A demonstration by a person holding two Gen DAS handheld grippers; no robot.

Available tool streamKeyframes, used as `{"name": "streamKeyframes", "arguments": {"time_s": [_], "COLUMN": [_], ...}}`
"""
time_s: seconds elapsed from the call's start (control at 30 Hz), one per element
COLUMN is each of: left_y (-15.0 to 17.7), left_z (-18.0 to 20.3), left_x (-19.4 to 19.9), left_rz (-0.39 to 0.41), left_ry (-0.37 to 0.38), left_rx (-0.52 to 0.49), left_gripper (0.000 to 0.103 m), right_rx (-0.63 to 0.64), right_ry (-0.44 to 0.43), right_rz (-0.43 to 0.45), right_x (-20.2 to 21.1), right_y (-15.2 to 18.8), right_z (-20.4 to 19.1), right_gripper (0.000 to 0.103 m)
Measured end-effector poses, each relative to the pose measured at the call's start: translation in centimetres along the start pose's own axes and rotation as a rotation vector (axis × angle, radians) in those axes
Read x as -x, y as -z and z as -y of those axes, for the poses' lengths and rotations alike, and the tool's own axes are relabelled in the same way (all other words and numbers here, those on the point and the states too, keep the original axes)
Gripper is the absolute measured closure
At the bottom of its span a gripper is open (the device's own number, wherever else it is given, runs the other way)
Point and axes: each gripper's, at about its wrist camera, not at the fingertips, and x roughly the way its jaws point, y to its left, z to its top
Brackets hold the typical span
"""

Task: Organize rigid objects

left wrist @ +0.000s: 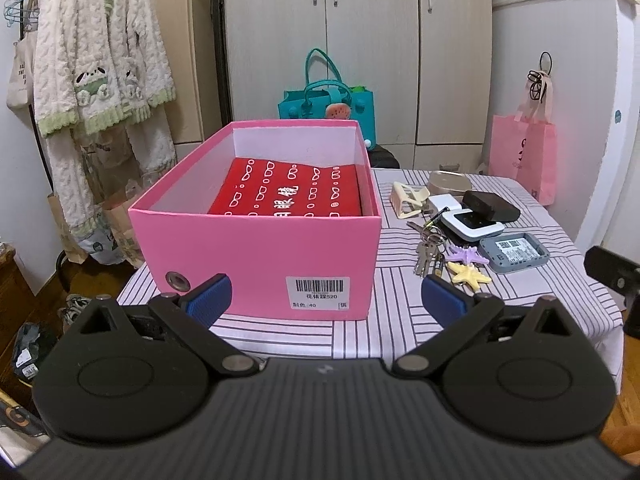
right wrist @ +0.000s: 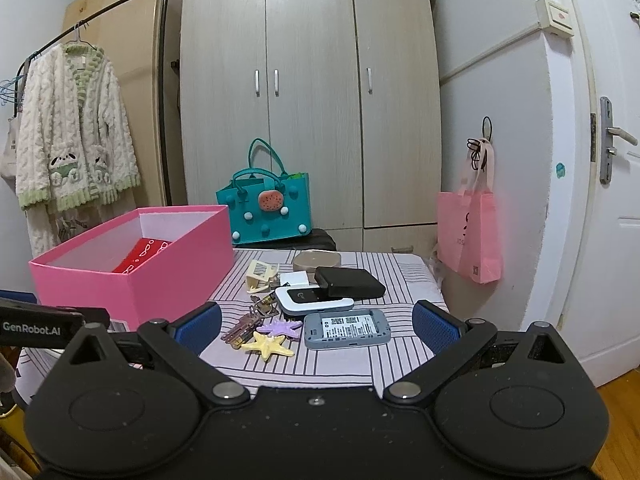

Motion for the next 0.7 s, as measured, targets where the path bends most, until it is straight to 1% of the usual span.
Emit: {"name": "streamKeyframes", "arguments": {"time_s": [0.27,0.37,0.53,0.7], "left_y": [0.2,0.2,0.3,0.2], "left_z": [-0.3,-0.3,0.1,0.1], "left_x": [0.3,0.5,1.1,1.3], "left_rz": [0.046,0.065,0.125,0.133], "left_ry": [-0.004,-0.008,-0.035,-0.027], "left_rx": [0.024,0.019,-0.006,-0.013], "left_gripper": [0.000,0.000,0.000,0.000], "right_rx": [-0.008,-0.006,-0.005,-0.003], "right_ry": [0.003,0.002,0.002,0.002], "right_rz": [0.000,0.003,0.005,0.002], "right_x": [-0.3,-0.3,-0.3,-0.4], "right_y": [0.2,0.2,0.2,0.2], "right_z": [0.1,0.1,0.1,0.0], "right_gripper": [0.000,0.000,0.000,0.000]}}
